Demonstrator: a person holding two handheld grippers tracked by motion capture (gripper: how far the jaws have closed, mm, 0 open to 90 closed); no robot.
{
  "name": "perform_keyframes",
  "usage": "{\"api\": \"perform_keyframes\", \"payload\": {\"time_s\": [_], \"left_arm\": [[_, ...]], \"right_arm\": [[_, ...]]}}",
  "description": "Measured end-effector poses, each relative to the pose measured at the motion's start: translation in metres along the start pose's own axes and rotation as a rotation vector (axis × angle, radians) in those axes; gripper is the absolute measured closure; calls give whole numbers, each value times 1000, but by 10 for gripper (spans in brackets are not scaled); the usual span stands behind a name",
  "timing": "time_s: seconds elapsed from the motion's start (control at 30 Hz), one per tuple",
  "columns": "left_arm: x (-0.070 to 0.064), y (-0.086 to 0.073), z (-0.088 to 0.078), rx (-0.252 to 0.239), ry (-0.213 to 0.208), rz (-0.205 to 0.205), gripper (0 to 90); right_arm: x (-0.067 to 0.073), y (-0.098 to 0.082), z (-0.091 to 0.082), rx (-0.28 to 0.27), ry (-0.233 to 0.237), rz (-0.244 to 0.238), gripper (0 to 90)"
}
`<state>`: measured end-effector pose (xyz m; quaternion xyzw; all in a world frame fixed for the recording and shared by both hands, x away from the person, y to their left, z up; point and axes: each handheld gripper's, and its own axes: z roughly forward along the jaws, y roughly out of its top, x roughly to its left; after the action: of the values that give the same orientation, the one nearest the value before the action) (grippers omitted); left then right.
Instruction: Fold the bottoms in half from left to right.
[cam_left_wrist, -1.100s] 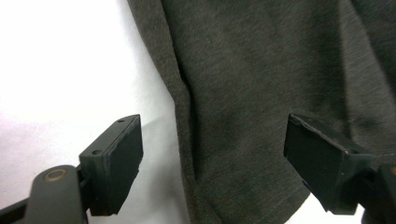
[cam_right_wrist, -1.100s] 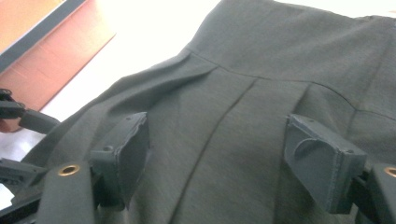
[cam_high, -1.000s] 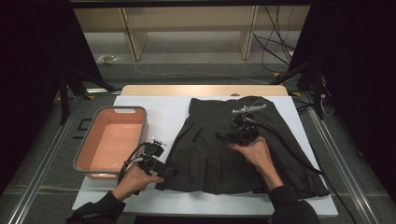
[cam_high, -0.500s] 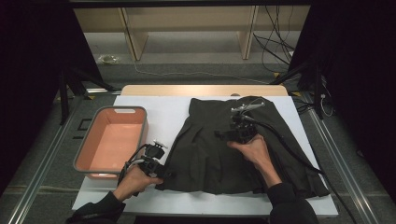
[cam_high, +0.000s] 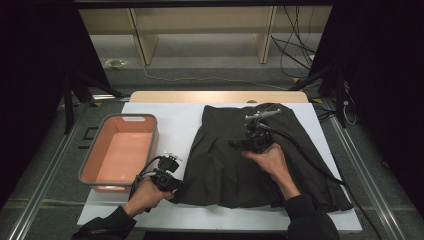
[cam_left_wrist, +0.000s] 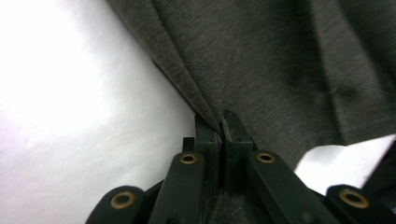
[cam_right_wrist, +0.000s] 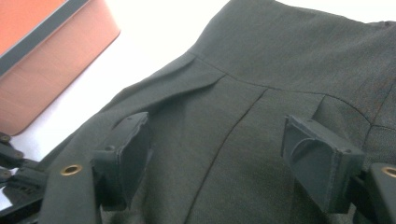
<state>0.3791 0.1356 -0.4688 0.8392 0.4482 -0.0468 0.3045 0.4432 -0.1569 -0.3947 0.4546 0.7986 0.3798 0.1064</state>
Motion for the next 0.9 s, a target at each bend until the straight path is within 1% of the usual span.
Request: {"api": "perform_keyframes", "payload": {"time_s": [0.03,0.1,0.3,0.33,0.37,0.53,0.77,0.9], "left_arm": [[-2,1,-2,-17,-20,-7,865],[-6,3,-6,-53,-40,-8,865],[-26,14,-19,-128,-93,30,866],[-26,14,-19,-128,-93,30,867],[-34,19,-22,-151,-109,42,867],[-47,27,-25,-178,-123,76,866],[-59,36,-24,-200,-136,99,866],[-68,42,-24,-212,-142,115,866]], "right_arm": [[0,0,0,2,-1,2,255],[0,1,1,2,-1,2,256],[0,4,2,13,-6,1,256],[1,5,2,13,-7,-2,256],[1,7,2,15,-5,-2,257],[5,13,2,15,-13,-10,257],[7,23,4,25,-19,-17,256],[11,28,7,32,-14,-24,256]]}}
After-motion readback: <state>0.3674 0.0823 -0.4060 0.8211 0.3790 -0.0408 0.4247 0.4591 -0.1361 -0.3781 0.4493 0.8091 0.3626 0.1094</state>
